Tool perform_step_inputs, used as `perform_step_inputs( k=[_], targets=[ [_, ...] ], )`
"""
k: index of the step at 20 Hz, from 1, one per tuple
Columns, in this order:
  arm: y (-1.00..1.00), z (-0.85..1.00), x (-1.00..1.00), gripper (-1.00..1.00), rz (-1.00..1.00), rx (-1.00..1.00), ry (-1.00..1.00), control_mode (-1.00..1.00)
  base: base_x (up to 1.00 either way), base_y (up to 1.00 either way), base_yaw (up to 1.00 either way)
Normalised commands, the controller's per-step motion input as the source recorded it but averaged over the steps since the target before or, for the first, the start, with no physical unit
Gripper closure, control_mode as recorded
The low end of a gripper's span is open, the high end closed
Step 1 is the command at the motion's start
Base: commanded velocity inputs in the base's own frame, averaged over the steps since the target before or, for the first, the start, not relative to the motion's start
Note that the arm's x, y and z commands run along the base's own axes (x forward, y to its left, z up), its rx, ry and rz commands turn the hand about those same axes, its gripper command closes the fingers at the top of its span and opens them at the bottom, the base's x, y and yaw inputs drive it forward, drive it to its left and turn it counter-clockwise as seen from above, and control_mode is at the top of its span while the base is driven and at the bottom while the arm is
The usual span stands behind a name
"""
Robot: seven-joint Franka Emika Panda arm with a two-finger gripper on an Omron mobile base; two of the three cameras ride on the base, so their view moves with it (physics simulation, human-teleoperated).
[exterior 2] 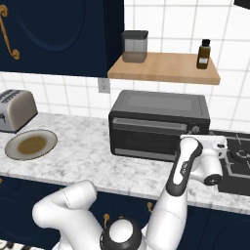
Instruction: Pick up the kebab skewer and baguette bread, and place them inside the toaster oven. Close the toaster oven door and start by setting the timer.
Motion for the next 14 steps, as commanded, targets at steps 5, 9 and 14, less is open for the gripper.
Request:
perform_step_inputs(
  k=[5, 9, 14],
  targets=[
    [-0.06, 0.10, 0.06, -1.00, 0.00, 0.00, -0.05, -1.00, 0.00, 0.00, 0.00],
    [-0.08, 0.22, 0.00, -1.00, 0.00, 0.00, -0.09, -1.00, 0.00, 0.00, 0.00],
    [-0.14, 0.25, 0.00, -1.00, -0.01, 0.00, -0.06, -1.00, 0.00, 0.00, 0.00]
  ],
)
